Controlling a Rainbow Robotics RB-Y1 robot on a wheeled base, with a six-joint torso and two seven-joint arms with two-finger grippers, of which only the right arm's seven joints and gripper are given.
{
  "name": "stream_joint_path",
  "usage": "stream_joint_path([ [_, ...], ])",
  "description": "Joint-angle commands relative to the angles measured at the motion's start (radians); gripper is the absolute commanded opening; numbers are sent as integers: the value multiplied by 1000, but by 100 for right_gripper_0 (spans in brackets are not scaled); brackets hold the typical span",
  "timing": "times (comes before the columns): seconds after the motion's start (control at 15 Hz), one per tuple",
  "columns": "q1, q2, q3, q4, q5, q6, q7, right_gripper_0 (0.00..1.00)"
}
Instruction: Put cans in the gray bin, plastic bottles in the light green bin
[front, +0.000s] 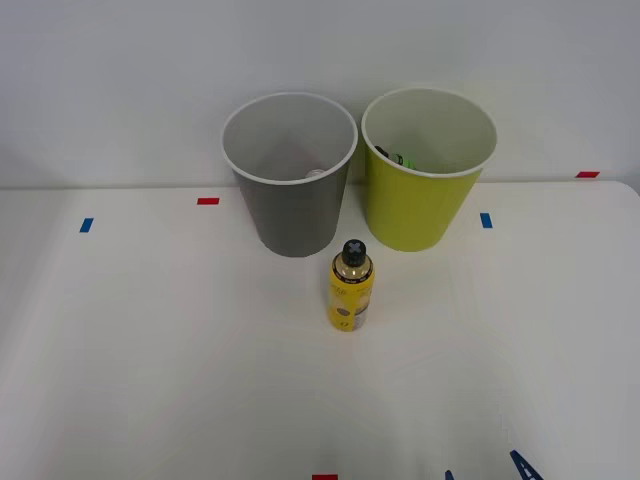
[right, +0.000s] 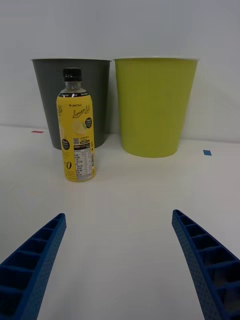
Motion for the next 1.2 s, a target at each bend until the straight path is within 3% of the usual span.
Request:
stream_joint_path([
  [0.07, 0, 0, 0, 0, 0, 0, 0, 72],
  [1.2, 0, 0, 0, 0, 0, 0, 0, 72],
])
